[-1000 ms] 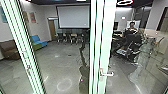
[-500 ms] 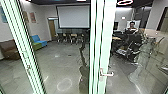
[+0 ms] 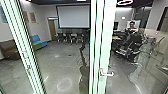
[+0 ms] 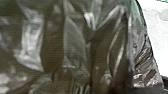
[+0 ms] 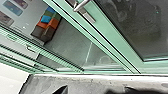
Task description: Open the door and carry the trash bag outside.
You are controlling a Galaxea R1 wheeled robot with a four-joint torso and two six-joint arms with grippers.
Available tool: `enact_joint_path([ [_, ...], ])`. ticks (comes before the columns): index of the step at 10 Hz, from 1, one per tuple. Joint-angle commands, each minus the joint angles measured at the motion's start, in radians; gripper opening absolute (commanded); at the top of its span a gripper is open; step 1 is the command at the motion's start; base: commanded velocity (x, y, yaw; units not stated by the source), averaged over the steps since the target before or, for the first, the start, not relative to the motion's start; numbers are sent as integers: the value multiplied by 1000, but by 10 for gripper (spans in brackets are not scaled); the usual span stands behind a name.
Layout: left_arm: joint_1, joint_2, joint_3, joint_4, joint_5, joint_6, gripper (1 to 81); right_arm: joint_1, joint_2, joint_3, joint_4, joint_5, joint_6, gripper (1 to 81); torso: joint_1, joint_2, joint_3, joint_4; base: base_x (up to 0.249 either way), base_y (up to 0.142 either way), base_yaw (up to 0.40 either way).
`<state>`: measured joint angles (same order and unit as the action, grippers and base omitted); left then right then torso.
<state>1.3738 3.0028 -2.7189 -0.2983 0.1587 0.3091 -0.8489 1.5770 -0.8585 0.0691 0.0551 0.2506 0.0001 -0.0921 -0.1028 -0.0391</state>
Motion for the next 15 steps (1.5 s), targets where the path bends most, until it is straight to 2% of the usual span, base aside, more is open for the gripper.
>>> enact_joint_path([
  [1, -68, -5, -2, -5, 64, -1, 10, 392, -93, -32, 86, -334, 78, 811, 0, 0, 0, 0, 0, 0, 0],
  [2, -68, -4, -2, -5, 64, -2, 10, 444, -85, -39, 86, -359, 82, 811, 0, 0, 0, 0, 0, 0, 0],
  [3, -71, -2, -2, -5, 64, -4, 10, 483, -64, -60, 81, -379, 113, 811, 0, 0, 0, 0, 0, 0, 0],
  [9, -72, -7, -2, -8, 64, -7, 10, 619, 132, -252, 77, -474, 236, 811, 0, 0, 0, 0, 0, 0, 0],
  [12, -72, -11, -2, -24, 64, -12, 10, 672, 244, -342, 72, -478, 298, 811, 1, 0, 0, 0, 0, 0, 0],
  [15, -72, -13, -2, -42, 64, -12, 10, 675, 381, -454, 72, -477, 366, 811, 1, 0, -1, 0, 0, 0, 0],
])
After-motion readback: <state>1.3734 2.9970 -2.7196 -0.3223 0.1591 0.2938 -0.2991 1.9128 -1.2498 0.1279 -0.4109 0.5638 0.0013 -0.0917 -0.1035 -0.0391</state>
